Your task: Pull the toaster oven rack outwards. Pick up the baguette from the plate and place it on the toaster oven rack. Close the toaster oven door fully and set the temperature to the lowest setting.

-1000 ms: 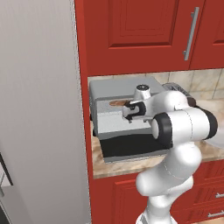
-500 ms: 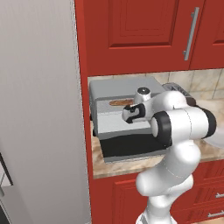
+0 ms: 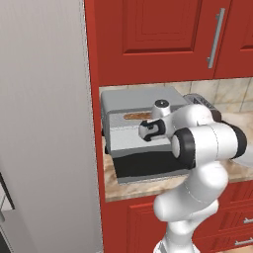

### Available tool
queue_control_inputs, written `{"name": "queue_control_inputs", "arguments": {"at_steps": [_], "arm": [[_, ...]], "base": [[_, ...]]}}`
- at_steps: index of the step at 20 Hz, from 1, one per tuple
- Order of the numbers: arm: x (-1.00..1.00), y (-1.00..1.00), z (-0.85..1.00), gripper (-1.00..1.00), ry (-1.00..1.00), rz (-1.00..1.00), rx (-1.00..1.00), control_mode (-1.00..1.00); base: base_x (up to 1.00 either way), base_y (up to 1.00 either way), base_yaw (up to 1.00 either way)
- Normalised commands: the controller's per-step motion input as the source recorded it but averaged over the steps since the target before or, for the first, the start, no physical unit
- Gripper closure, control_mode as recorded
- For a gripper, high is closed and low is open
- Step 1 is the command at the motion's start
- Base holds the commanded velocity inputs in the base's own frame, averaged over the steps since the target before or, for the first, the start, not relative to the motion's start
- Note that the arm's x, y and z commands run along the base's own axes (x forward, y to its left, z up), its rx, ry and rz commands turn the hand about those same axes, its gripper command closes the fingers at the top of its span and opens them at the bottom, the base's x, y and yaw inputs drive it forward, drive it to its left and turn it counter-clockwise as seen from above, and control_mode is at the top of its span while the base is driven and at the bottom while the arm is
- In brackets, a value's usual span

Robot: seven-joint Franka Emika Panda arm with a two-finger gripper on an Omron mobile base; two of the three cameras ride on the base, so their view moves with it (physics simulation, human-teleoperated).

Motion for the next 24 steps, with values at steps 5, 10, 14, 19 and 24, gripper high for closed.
{"name": "queue_control_inputs", "arguments": {"at_steps": [5, 10, 14, 19, 24], "arm": [[-0.48, 0.00, 0.14, -1.00, 0.06, -0.02, 0.00, -1.00], [-0.56, -0.11, 0.23, -1.00, 0.09, 0.00, 0.00, -1.00], [-0.64, -0.39, 0.14, -1.00, 0.09, 0.00, 0.00, -1.00], [-0.70, -0.52, 0.00, -1.00, 0.06, 0.00, 0.00, -1.00], [-0.51, -0.39, -0.06, -1.00, 0.05, 0.04, 0.00, -1.00]], "base": [[0.00, 0.00, 0.00], [0.00, 0.00, 0.00], [0.00, 0.00, 0.00], [0.00, 0.00, 0.00], [0.00, 0.00, 0.00]]}}
